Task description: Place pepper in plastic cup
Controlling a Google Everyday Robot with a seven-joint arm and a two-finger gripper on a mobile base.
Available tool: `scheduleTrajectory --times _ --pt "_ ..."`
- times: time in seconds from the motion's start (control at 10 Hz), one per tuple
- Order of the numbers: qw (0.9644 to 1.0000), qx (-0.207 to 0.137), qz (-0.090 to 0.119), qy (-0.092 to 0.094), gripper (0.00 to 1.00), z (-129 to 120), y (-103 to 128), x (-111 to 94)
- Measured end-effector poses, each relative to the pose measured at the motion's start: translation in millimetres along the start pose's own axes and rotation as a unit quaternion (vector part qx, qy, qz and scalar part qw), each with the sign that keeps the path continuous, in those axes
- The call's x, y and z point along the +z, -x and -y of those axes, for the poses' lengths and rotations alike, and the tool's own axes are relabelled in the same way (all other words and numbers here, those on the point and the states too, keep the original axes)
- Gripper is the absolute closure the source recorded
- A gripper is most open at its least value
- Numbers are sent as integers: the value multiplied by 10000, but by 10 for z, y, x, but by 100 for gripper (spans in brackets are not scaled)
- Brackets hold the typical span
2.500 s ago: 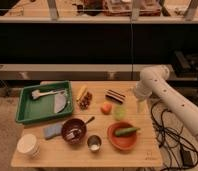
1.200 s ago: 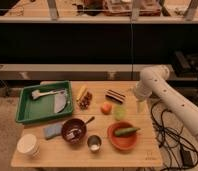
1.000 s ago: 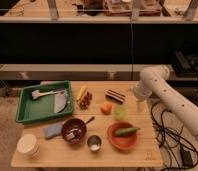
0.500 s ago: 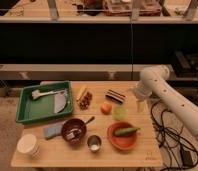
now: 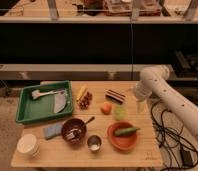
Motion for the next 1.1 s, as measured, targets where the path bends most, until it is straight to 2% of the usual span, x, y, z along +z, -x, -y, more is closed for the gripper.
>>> scheduleTrajectory --times 0.3,0.5,0.7,0.9,1.0,1.1 --pt "10000 10 9 12 20 -5 -1 -4" --pt "9999 111 99 33 20 -117 12 -103" --pt "9997 197 118 52 20 -370 74 -241" --pt "9995 275 50 126 20 -809 194 -405" --pt "9994 294 13 187 20 -931 238 -442" --pt "9988 330 -23 348 20 -1057 286 -455"
